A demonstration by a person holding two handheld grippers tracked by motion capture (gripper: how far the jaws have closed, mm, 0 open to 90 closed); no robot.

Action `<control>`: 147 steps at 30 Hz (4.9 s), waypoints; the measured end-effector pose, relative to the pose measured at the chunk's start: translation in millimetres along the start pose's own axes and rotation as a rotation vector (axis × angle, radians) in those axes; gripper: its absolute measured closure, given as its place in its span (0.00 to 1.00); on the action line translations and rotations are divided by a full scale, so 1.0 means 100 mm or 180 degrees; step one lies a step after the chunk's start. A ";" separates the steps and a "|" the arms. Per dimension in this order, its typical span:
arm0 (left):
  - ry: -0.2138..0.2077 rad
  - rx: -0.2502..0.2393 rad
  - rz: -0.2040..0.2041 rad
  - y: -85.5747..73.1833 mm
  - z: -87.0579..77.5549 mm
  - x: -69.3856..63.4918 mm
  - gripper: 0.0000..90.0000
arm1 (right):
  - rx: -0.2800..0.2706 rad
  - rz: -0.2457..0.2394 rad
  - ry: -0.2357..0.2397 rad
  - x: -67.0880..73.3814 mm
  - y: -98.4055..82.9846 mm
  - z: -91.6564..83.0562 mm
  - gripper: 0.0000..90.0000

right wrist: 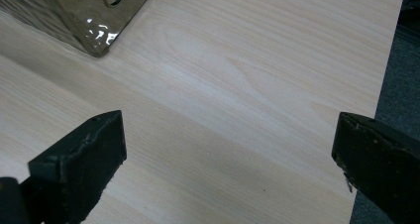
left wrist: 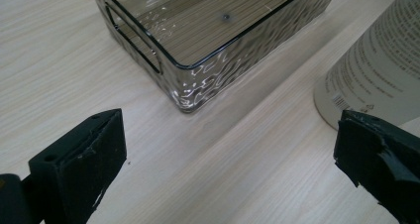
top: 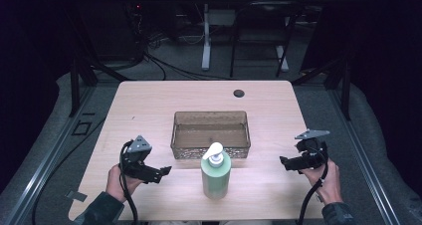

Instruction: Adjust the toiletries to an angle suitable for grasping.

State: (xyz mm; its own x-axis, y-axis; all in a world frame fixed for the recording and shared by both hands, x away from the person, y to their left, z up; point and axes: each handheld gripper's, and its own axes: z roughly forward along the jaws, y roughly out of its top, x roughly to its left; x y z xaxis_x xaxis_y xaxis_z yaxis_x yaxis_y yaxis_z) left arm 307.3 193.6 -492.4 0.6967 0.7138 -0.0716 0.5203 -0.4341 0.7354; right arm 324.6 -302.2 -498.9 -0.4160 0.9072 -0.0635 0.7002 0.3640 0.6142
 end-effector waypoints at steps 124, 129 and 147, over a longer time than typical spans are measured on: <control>-0.1251 -0.0758 0.1108 0.92 0.99 -0.89 0.14 | 0.0335 0.0011 -0.0022 -0.10 0.00 0.08 0.00; -0.1292 -0.0771 0.1135 0.98 1.07 -0.93 0.14 | 0.0364 -0.0007 -0.0037 -0.09 0.01 0.09 0.00; -0.1232 -0.0810 0.1052 1.07 1.19 -1.10 0.08 | 0.0402 0.0016 -0.0069 -0.10 -0.01 0.08 0.00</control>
State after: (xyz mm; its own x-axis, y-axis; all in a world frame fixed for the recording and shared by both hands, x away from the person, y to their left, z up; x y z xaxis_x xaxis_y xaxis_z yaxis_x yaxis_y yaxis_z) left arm 345.0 3.3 -486.4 0.9574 0.2882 -0.0167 0.1420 -0.4197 0.8965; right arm 333.4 -310.1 -505.1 -0.4006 0.9129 -0.0786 0.7703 0.3820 0.5107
